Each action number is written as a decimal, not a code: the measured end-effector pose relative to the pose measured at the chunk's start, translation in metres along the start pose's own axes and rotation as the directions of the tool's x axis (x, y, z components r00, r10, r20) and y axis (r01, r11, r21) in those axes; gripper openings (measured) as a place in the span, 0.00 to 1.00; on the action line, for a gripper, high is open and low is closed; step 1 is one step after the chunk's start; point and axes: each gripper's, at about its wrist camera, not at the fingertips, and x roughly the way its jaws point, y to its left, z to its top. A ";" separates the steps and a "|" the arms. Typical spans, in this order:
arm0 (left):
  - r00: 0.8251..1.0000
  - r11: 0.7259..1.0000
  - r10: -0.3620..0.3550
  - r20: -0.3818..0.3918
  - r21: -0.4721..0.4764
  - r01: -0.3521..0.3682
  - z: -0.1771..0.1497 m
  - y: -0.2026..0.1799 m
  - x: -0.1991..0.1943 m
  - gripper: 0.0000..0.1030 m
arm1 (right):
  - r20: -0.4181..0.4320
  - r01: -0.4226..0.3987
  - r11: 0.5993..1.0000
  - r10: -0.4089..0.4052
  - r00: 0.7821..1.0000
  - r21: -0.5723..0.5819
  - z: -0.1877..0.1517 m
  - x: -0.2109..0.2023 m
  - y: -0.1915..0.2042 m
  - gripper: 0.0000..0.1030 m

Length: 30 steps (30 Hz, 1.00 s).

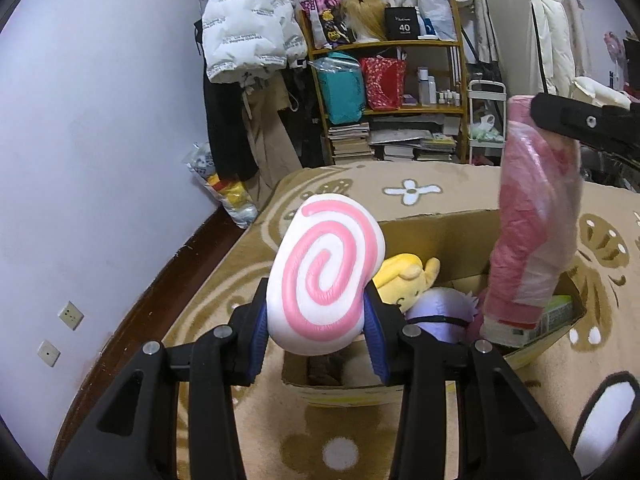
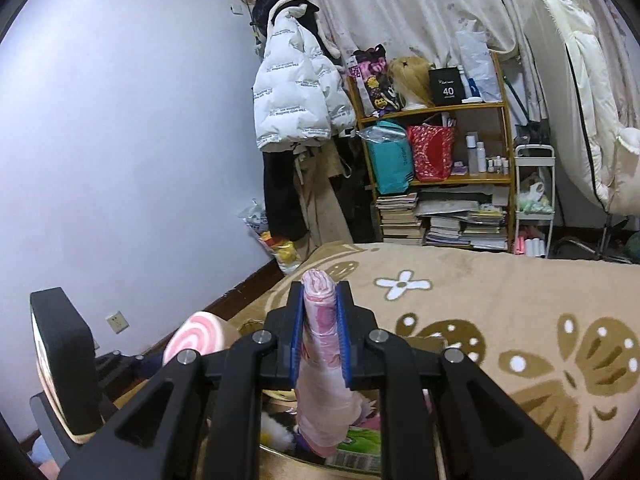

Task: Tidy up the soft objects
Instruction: 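Lift both toys and carry them over the box, then open both grippers to drop the toys into the box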

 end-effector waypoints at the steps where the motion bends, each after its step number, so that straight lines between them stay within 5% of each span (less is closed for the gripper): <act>1: 1.000 1.000 -0.007 -0.001 0.000 0.007 -0.001 -0.001 0.000 0.39 | -0.005 -0.008 1.000 0.008 1.000 0.004 -0.001 0.002 0.000 0.16; 8: 0.999 0.999 -0.049 -0.014 -0.003 0.048 -0.004 -0.005 0.006 0.40 | -0.041 -0.063 0.996 0.066 0.997 0.069 -0.012 0.015 -0.006 0.16; 20: 0.989 0.995 -0.102 -0.103 -0.033 0.099 -0.014 -0.005 0.028 0.46 | -0.154 -0.034 0.990 0.055 0.987 0.134 -0.028 0.036 -0.023 0.19; 24: 0.990 0.997 -0.082 -0.112 -0.026 0.079 -0.017 -0.006 0.032 0.57 | -0.158 -0.021 0.987 0.047 0.986 0.161 -0.028 0.036 -0.030 0.26; 26: 0.994 0.998 -0.055 -0.094 -0.013 0.054 -0.017 -0.007 0.029 0.72 | -0.162 -0.015 0.987 0.042 0.986 0.161 -0.026 0.034 -0.032 0.28; 30: 0.996 1.000 -0.029 -0.085 -0.014 0.028 -0.015 -0.004 0.023 0.75 | -0.167 -0.001 0.984 0.031 0.986 0.177 -0.024 0.028 -0.036 0.51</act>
